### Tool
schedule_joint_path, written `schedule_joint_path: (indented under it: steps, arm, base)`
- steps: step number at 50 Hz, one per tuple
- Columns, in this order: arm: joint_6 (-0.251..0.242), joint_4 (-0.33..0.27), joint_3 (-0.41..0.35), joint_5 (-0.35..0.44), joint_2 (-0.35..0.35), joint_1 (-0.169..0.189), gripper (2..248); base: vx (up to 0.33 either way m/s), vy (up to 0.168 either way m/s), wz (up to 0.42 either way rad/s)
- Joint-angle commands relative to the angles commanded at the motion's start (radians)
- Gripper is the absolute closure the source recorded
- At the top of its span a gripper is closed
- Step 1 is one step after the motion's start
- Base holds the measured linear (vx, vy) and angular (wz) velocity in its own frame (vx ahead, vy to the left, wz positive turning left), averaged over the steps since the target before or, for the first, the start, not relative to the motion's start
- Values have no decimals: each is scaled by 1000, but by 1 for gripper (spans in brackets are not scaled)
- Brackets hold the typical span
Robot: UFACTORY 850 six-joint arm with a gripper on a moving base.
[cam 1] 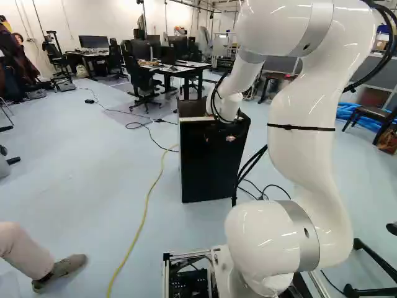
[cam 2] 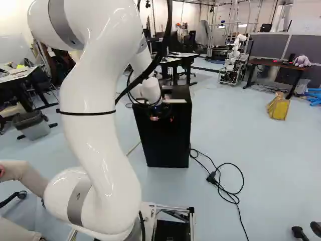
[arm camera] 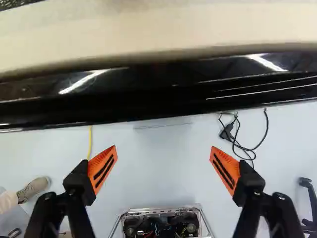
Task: Grab a drink from the fridge
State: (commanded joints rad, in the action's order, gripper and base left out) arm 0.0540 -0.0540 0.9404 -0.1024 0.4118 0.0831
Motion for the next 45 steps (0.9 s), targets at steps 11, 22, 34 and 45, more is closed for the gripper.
schedule_joint_path:
  steps: [11,22,34,45]
  arm:
    - [0,0,-56,63,-42,-4,3]
    - [0,-7,-113,150,-86,-9,3]
    - [0,-22,-175,256,-135,-16,3]
    - [0,-37,-232,356,-183,-22,3]
  base:
    - [0,0,0]
    - [0,0,0]
    - [0,0,0]
    - [0,0,0]
